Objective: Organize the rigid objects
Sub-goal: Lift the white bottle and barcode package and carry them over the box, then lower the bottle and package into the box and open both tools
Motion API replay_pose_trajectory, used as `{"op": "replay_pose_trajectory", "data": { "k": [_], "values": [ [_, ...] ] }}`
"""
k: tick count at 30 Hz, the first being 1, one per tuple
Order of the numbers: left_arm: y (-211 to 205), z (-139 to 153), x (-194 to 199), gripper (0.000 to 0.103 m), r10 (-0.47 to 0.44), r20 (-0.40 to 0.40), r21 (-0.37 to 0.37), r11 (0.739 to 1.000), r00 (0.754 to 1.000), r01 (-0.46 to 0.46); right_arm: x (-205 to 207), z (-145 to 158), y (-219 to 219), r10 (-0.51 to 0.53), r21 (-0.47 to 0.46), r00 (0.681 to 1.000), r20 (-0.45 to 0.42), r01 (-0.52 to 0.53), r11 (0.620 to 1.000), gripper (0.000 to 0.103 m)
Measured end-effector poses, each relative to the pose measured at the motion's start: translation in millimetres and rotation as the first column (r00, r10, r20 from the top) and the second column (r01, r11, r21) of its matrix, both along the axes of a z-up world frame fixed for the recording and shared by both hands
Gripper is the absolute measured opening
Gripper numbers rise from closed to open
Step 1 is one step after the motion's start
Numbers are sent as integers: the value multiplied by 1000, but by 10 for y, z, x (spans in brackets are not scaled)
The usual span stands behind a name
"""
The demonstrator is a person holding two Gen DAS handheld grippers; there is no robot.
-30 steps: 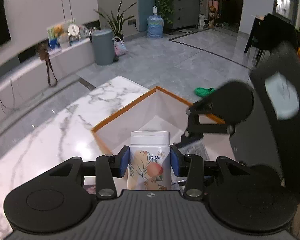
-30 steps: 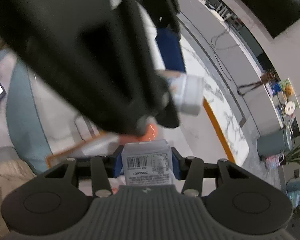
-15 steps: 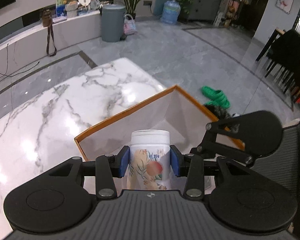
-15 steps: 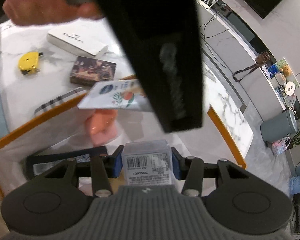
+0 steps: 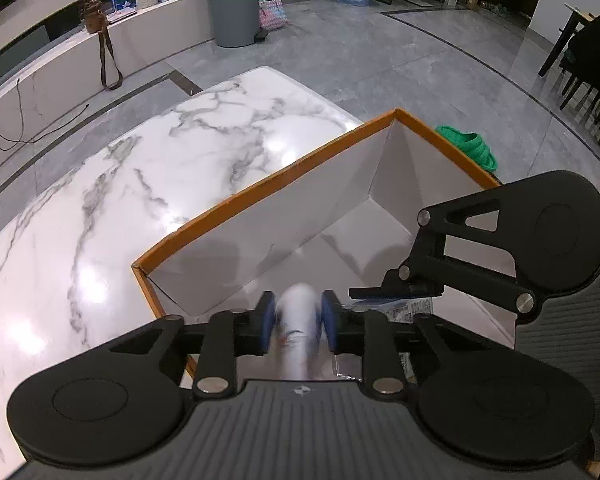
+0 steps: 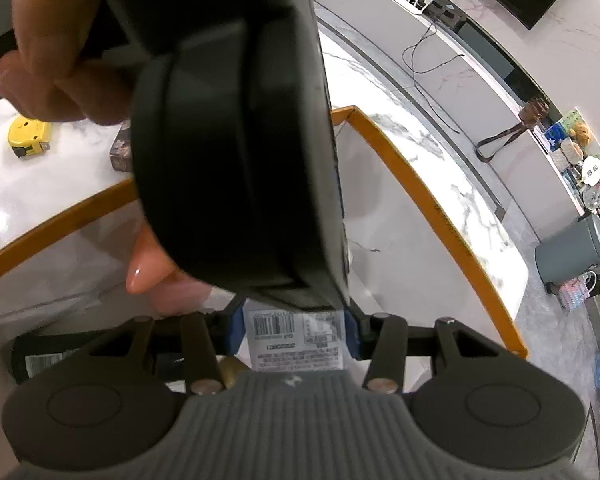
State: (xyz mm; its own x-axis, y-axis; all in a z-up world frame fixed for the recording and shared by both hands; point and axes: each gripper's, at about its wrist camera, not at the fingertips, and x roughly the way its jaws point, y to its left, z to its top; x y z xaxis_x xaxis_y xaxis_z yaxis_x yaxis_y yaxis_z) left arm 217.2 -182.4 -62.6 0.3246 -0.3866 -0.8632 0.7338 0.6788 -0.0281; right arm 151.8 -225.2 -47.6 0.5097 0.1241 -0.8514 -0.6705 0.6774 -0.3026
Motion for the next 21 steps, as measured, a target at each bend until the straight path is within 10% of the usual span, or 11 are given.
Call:
{"op": "replay_pose_trajectory", "data": {
  "k": [21],
  "values": [
    [430,366,20,41,134,109,-142,983,985,-118,215,-78,137,-78,7,997,-9,78,997,47]
  ]
}}
